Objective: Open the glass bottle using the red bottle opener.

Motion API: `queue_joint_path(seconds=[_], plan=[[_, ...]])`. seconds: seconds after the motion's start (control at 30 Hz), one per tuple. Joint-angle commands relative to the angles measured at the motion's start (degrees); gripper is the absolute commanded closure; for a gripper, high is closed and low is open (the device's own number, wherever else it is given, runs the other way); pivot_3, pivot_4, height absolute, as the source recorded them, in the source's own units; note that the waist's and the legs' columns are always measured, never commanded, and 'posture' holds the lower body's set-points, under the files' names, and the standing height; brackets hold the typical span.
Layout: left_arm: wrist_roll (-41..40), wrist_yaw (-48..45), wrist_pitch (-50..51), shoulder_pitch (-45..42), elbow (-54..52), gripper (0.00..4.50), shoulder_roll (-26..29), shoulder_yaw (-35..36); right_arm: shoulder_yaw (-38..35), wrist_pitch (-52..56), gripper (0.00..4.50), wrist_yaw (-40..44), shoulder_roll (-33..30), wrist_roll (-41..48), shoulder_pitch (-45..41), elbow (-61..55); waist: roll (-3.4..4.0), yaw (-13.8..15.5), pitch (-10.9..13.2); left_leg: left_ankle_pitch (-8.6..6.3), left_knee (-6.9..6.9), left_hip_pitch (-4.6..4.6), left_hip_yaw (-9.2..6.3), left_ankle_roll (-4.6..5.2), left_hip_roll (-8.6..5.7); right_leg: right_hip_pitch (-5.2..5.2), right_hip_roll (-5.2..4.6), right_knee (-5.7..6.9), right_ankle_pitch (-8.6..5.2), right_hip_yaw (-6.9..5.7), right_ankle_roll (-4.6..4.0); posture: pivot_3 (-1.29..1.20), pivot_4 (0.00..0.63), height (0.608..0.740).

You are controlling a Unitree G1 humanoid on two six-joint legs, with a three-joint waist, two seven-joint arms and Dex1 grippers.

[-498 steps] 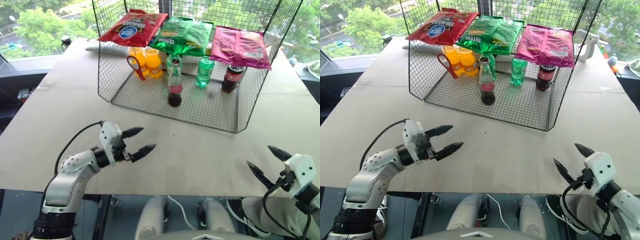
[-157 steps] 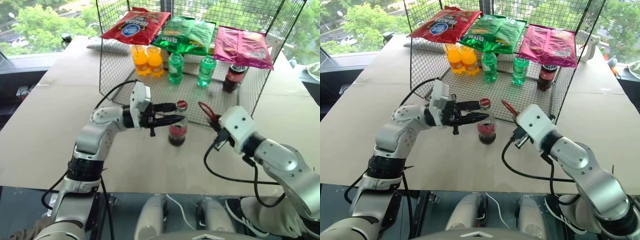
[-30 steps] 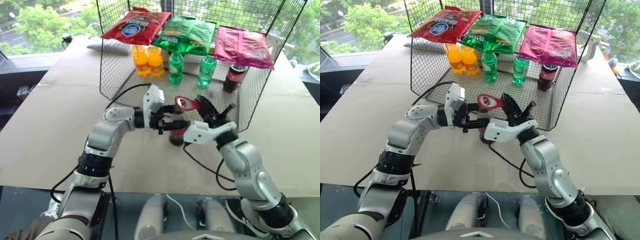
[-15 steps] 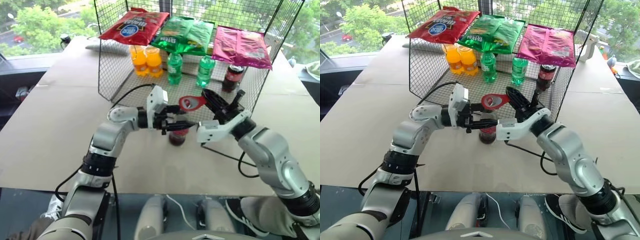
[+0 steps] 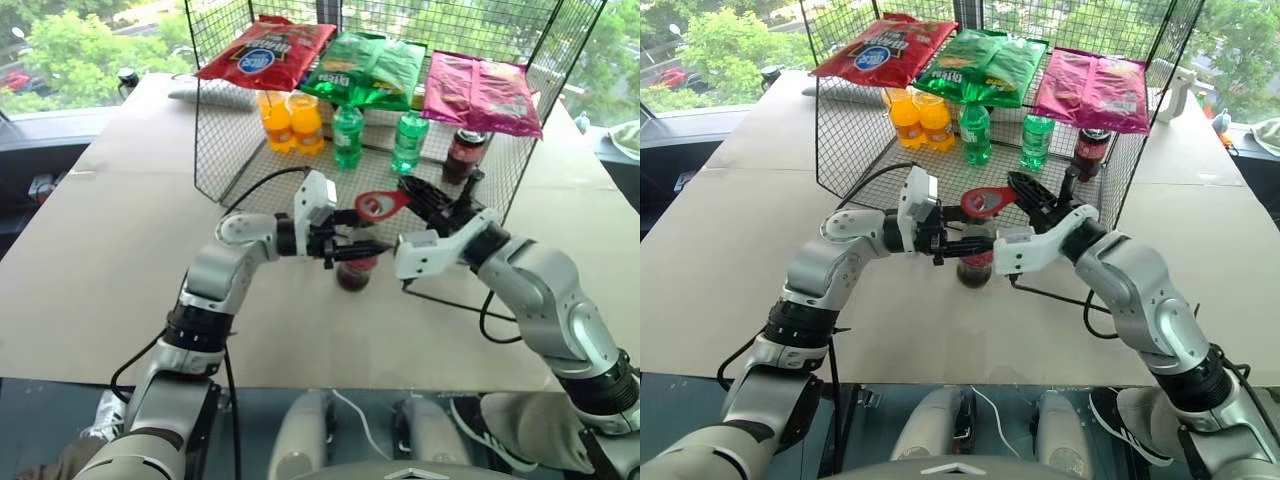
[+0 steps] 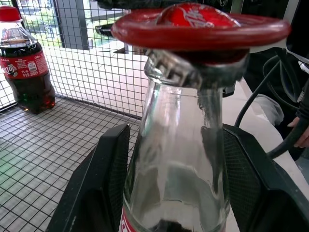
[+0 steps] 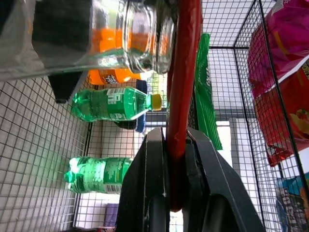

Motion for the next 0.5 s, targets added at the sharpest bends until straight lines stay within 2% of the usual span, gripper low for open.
queue_joint_path(seconds=[0.03, 0.5], plan=[[-1.1, 0.4, -0.7, 0.0, -2.4, 2.29, 1.3, 2.6, -0.1, 0.7, 4.5, 2.4, 0.7, 0.8, 0.8, 0.4, 0.01, 0.0, 0.0, 0.0, 0.0, 0.0, 0.0, 0.0, 0.0, 0.0, 0.0, 0.0, 0.0, 0.0, 0.0, 0.0, 0.15, 0.74], [-2.0, 0.7, -0.3, 1.8, -4.5, 2.29, 3.6, 3.3, -1.0, -0.3, 4.5, 1.4, 4.0, 2.4, -2.1, -1.3, 0.04, -0.8, 0.1, 0.03, -0.01, -0.04, 0.0, -0.05, 0.01, -0.03, 0.0, 0.0, 0.0, 0.0, 0.0, 0.0, 0.15, 0.74]])
